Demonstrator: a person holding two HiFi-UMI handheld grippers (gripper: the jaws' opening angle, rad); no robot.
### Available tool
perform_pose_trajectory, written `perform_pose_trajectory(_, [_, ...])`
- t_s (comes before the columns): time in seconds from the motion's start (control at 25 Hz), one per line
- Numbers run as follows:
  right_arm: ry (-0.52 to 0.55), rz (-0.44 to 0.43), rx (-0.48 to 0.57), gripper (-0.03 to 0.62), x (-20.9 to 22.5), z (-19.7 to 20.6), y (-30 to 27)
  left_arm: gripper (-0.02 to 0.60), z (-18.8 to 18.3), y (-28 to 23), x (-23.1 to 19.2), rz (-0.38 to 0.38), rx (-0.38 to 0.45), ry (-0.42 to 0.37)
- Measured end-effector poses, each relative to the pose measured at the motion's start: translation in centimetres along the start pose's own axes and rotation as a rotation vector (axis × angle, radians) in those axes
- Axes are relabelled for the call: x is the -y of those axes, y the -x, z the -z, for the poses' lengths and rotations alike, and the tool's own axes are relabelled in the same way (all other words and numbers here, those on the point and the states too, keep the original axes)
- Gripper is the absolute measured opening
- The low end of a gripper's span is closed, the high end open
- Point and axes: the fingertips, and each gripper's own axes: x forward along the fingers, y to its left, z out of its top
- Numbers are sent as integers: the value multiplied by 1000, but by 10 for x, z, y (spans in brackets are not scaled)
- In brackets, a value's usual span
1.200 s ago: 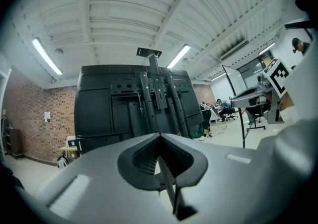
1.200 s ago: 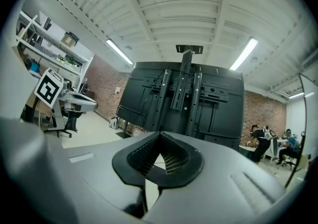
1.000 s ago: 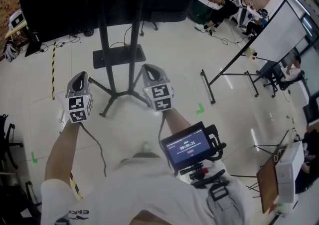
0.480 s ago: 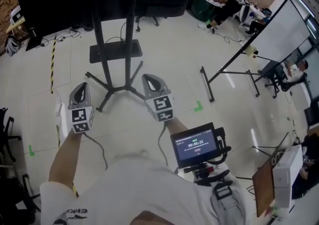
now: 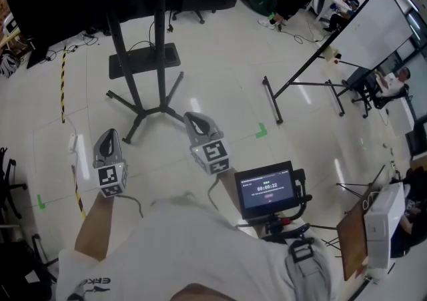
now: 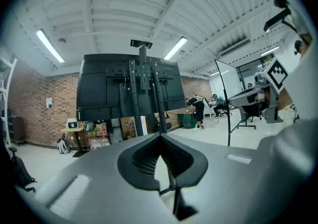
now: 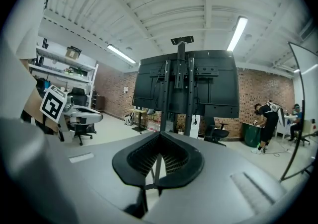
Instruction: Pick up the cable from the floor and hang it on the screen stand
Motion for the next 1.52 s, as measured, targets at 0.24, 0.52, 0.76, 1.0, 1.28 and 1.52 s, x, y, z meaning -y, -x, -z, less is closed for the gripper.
perform_pose_trajectory(0.24, [-31, 21, -41, 12, -2, 28, 9, 2, 33, 18, 11, 22, -58, -3])
perform_pose_trajectory(0.52, [-52, 31, -73, 12, -2, 41, 15, 2, 42, 22, 13, 15, -83, 4])
perform_pose_trajectory(0.76, [-64, 21, -67, 11, -6, 41, 16, 2, 38, 26, 13, 5, -87, 0])
perform_pose_trajectory(1.0, [-59, 6, -59, 11, -10, 38, 15, 2, 40, 32, 10, -15, -92, 8])
perform_pose_trajectory(1.28, [-59, 7, -57, 11, -10, 33, 15, 2, 41, 32, 10, -15, -96, 7])
perform_pose_trajectory(1.52, [-51, 5, -52, 11, -13, 24, 12, 2, 39, 30, 8, -6, -94, -5])
